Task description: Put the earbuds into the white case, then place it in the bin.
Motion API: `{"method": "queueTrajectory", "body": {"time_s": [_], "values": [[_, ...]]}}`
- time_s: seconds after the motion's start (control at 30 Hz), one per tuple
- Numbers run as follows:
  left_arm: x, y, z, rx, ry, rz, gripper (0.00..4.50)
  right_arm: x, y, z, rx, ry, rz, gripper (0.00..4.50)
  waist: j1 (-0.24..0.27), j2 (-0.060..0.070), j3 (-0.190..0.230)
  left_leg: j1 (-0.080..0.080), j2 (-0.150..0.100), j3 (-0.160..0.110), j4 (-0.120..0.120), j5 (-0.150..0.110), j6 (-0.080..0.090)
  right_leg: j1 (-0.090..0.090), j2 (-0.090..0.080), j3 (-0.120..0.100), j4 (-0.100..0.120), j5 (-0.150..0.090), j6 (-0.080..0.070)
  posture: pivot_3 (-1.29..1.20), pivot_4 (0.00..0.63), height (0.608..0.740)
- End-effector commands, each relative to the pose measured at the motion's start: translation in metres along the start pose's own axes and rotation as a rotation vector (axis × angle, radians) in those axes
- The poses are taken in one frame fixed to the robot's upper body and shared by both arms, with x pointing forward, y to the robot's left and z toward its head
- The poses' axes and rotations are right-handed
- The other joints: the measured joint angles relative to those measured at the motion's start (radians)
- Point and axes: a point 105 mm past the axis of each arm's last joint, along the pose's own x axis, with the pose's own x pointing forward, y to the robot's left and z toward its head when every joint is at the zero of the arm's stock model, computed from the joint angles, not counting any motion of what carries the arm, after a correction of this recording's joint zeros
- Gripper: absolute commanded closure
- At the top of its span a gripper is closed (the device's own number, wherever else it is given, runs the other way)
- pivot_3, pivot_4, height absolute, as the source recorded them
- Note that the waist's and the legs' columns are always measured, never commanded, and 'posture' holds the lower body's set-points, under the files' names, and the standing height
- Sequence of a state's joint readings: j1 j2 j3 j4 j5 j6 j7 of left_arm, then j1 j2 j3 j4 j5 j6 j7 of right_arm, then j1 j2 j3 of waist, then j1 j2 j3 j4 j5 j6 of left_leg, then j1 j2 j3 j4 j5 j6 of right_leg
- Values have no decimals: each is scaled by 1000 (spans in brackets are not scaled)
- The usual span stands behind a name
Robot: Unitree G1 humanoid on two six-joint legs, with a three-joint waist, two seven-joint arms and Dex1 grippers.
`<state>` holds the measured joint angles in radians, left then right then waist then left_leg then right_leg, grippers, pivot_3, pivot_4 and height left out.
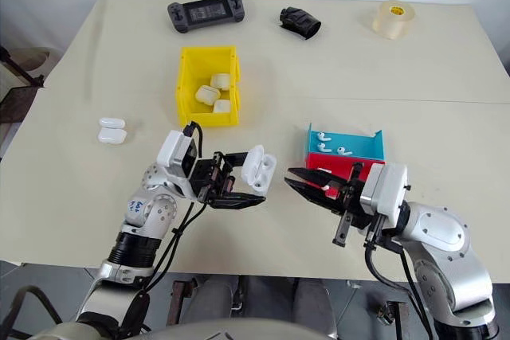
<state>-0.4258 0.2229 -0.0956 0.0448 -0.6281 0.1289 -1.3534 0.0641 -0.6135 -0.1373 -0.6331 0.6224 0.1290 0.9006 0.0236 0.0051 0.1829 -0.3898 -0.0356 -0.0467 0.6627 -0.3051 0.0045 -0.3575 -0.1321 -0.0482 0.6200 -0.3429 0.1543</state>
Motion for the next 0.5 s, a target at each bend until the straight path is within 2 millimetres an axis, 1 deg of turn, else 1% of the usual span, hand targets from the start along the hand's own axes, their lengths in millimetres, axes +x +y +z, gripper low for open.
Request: {"method": "queueTrajectory", "body": {"time_s": [0.03, 0.13, 0.23, 0.37, 0.47, 0.5], "values": [[-8, 0, 4, 47, 14, 23, 1758, -6, -5, 11, -60, -25, -32, 3961, 1, 0, 0, 0, 0, 0, 0, 0, 0, 0, 0, 0, 0, 0, 0, 0, 150, 740], [-11, 0, 4, 53, 22, 41, 1758, -10, -9, 16, -84, -29, -57, 3961, 1, 0, 0, 0, 0, 0, 0, 0, 0, 0, -1, 0, 0, 0, 0, 0, 150, 740], [-16, -2, 3, 56, 29, 64, 1758, -19, -17, 21, -95, -14, -108, 3961, 1, 0, 0, 0, 1, 0, 0, 0, 0, 0, -1, 0, 0, 0, 0, 0, 150, 740], [-16, -7, 3, 59, 19, 72, 1758, -46, -19, 17, -95, 101, -159, 3961, 5, 0, 0, 0, 1, 0, 0, 0, 0, 1, -1, -1, 0, 0, 0, 0, 150, 740], [-16, -9, 3, 68, 17, 72, 1758, -77, -19, 8, -90, 247, -166, 3961, 5, 0, 0, 0, 1, 0, 0, 0, 0, 1, -1, 0, -1, 0, 0, 0, 150, 740], [-16, -9, 3, 70, 18, 71, 1758, -83, -19, 8, -86, 271, -173, 3961, 5, 0, 0, 0, 1, 0, 0, 0, 0, 1, -1, -1, -1, 0, 0, 0, 150, 740]]}}
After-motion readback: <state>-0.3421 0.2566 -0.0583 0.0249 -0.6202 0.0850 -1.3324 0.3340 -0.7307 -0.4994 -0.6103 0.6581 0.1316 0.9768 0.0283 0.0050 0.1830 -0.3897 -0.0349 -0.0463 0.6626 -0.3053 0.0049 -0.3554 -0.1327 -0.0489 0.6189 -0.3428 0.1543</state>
